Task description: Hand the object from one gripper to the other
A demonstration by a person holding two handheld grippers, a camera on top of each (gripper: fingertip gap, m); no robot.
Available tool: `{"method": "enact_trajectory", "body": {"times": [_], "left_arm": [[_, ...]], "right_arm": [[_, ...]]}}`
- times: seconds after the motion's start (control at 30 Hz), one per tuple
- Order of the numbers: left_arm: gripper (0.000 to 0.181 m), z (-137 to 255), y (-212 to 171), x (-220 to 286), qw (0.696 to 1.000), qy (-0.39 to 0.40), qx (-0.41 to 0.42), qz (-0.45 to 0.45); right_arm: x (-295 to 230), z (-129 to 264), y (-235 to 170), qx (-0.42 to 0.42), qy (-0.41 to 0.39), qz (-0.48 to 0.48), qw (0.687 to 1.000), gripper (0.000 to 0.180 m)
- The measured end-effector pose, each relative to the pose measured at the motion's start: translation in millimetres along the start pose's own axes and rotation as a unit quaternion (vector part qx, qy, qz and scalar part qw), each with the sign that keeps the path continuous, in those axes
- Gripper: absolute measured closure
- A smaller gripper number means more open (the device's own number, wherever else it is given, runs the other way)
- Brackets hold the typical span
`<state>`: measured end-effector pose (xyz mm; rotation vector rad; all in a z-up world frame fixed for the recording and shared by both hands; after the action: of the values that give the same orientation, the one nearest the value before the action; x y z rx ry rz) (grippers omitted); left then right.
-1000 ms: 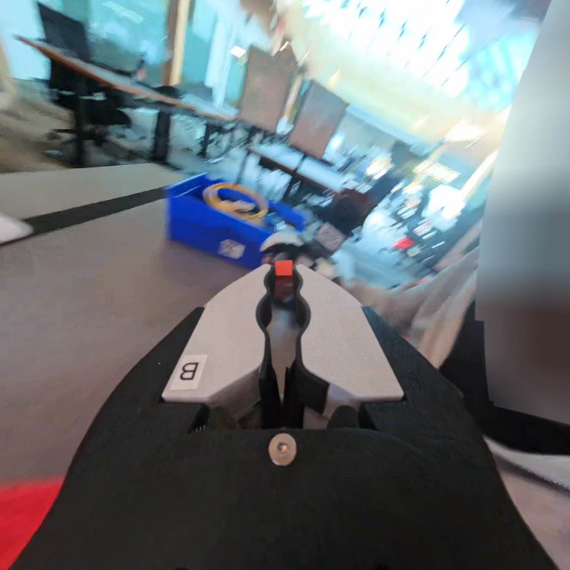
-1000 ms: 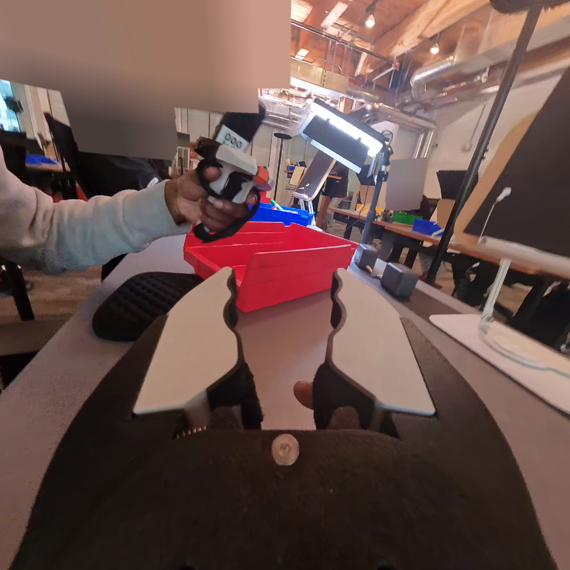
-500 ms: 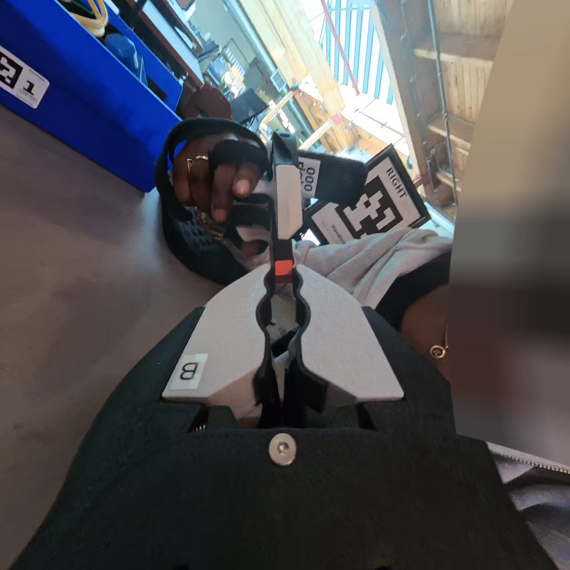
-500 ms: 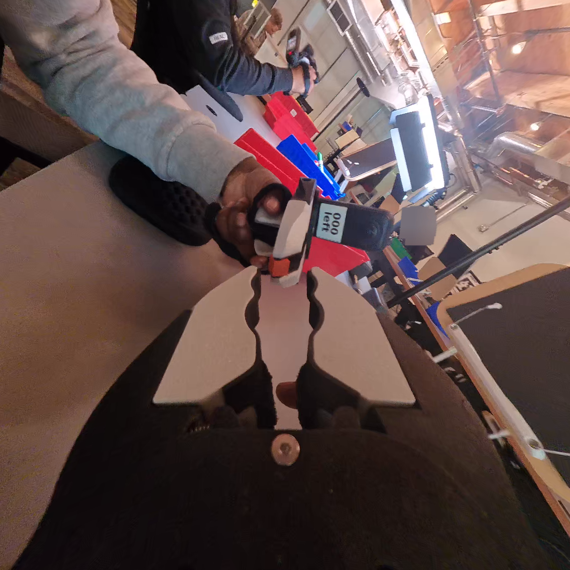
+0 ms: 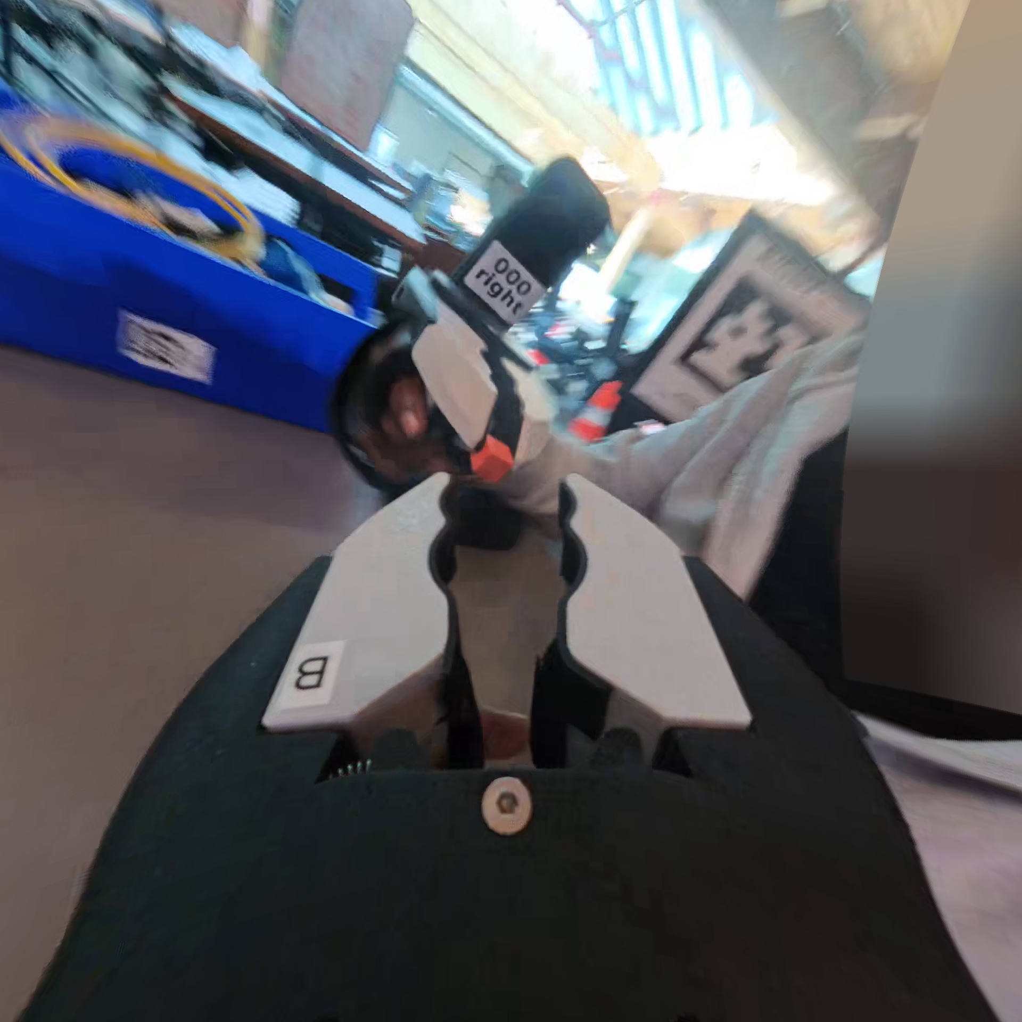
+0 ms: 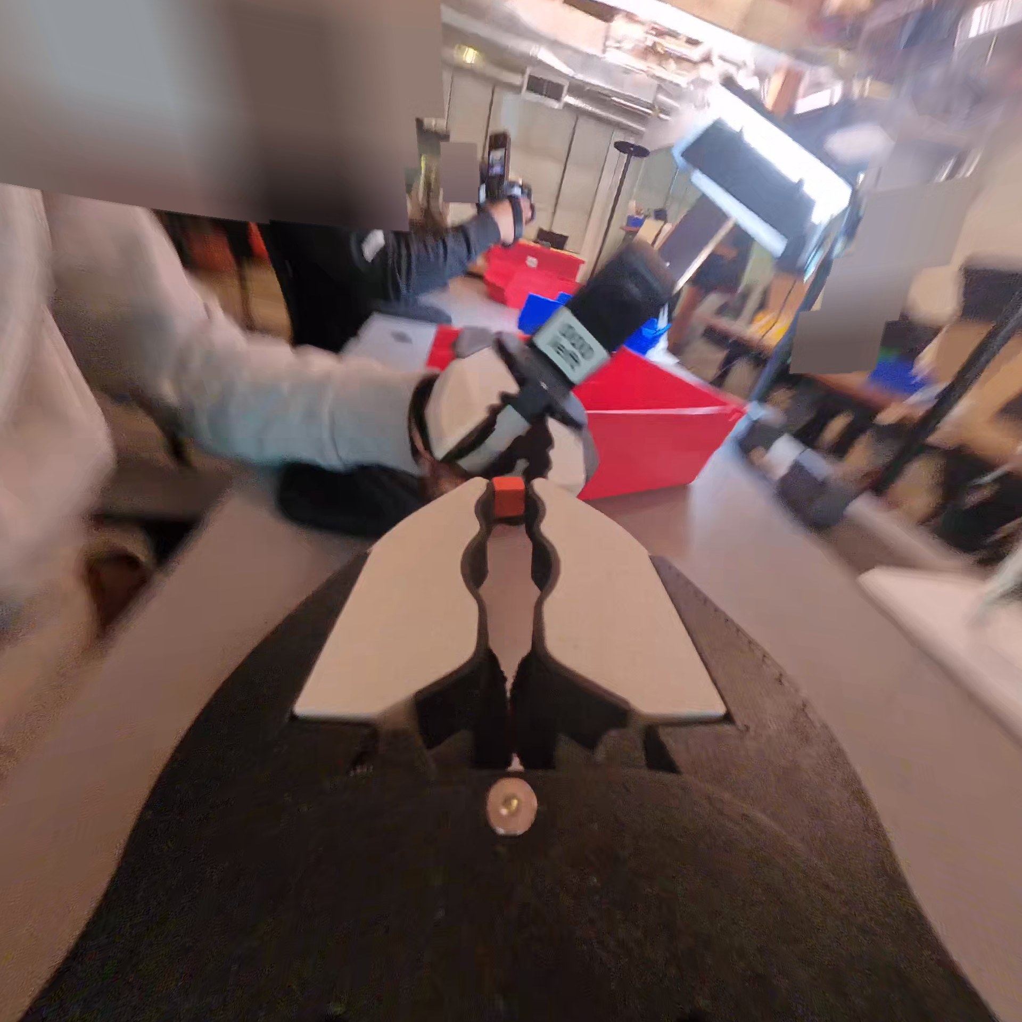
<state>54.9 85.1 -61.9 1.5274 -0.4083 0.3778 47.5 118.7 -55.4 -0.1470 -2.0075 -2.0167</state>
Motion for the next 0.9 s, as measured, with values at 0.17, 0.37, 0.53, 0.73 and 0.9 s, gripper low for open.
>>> {"method": "enact_trajectory", "body": {"times": [0.17,0.37,0.53,0.73,0.9], "left_arm": [[0.138,17.7,8.3,-27.0,0.825,0.287,-0.029,-0.487],[0.155,4.2,-1.3,-13.7,0.817,0.246,-0.035,-0.520],[0.165,-1.0,-8.3,-11.6,0.823,0.226,-0.050,-0.519],[0.171,-0.4,-4.2,-12.4,0.856,0.227,-0.034,-0.463],[0.171,5.5,16.2,-4.5,0.977,0.127,0.072,-0.156]], "right_arm": [[21.3,7.6,-9.9,0.115,0.097,-0.432,0.889,0.169],[14.4,-0.2,-22.3,0.103,0.133,-0.513,0.842,0.169],[11.8,-2.8,-24.7,0.099,0.140,-0.526,0.833,0.169],[9.8,-4.6,-22.7,0.101,0.144,-0.511,0.842,0.169],[13.8,3.8,-1.7,0.081,0.044,-0.205,0.974,0.149]]}}
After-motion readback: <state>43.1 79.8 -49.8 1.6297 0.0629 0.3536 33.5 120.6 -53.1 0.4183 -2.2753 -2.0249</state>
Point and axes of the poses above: each gripper's, where its closed fingertips meet, z back along the fingers, y out of its top, x = y × z across the jaws, the point moved 2 cm from there along z, back along the fingers, and after that the axes turned 3 degrees about y, right-handed, at the moved point
